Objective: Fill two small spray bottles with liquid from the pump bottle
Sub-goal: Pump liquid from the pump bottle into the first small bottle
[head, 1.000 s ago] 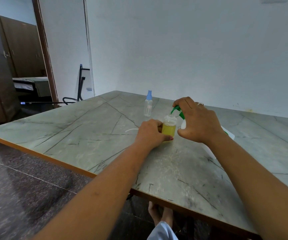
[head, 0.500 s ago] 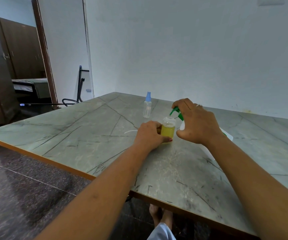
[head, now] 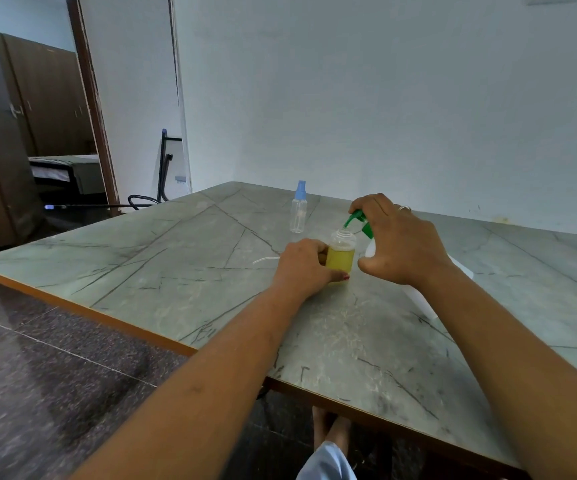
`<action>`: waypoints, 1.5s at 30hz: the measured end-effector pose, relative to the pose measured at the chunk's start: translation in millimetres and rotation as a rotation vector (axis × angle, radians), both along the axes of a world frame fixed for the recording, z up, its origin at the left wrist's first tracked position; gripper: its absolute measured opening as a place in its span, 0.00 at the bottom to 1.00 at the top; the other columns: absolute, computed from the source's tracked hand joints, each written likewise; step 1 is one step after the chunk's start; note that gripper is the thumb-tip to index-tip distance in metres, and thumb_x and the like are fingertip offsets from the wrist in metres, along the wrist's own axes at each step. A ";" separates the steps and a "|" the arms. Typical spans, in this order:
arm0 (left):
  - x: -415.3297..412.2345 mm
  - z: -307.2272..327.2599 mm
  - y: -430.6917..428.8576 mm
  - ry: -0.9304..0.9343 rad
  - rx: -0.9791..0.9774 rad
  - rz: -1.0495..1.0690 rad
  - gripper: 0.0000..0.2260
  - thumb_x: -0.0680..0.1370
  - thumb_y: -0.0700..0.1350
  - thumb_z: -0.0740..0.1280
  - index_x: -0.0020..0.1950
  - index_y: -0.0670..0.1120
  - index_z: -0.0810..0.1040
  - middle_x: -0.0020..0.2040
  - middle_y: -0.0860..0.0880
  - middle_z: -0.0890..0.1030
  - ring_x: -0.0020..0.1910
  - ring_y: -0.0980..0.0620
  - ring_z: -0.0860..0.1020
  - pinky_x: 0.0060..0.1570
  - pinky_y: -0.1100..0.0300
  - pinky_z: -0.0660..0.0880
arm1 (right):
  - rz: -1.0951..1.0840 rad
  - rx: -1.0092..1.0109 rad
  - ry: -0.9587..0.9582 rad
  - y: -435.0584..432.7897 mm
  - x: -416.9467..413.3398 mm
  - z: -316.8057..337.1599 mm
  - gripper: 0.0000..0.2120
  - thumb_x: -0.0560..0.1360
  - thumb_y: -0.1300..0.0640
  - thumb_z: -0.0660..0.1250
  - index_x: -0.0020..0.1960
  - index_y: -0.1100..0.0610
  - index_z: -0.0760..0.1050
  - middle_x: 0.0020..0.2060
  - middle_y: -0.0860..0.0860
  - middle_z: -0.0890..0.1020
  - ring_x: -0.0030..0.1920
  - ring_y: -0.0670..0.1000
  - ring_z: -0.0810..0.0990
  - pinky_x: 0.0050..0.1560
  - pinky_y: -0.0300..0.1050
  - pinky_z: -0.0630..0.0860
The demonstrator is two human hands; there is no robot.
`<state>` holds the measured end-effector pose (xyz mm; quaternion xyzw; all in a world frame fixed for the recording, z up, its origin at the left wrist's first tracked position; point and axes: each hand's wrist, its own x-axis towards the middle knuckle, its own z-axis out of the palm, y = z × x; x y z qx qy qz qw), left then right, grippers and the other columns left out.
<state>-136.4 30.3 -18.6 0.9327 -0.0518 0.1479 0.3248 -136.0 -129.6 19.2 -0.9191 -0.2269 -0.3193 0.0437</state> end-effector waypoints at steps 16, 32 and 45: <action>-0.9 0.1 -0.2 -0.002 0.006 0.001 0.27 0.70 0.55 0.73 0.65 0.44 0.74 0.59 0.47 0.79 0.56 0.50 0.77 0.57 0.59 0.72 | 0.000 -0.006 -0.003 0.6 -0.3 0.2 0.33 0.62 0.49 0.74 0.63 0.48 0.65 0.57 0.46 0.73 0.47 0.50 0.75 0.39 0.43 0.76; -2.0 1.5 -0.8 0.007 0.002 0.001 0.29 0.70 0.55 0.73 0.67 0.44 0.73 0.61 0.47 0.78 0.58 0.50 0.76 0.60 0.57 0.73 | 0.009 -0.018 -0.017 0.0 -0.5 -0.8 0.33 0.63 0.49 0.73 0.65 0.48 0.65 0.59 0.46 0.72 0.48 0.52 0.76 0.38 0.43 0.74; -1.4 1.0 -0.5 0.001 -0.002 0.005 0.29 0.70 0.55 0.73 0.66 0.44 0.73 0.60 0.47 0.79 0.57 0.50 0.77 0.59 0.58 0.72 | -0.019 -0.035 -0.037 2.1 -1.1 0.7 0.31 0.63 0.50 0.72 0.63 0.50 0.66 0.57 0.47 0.72 0.45 0.50 0.72 0.34 0.41 0.68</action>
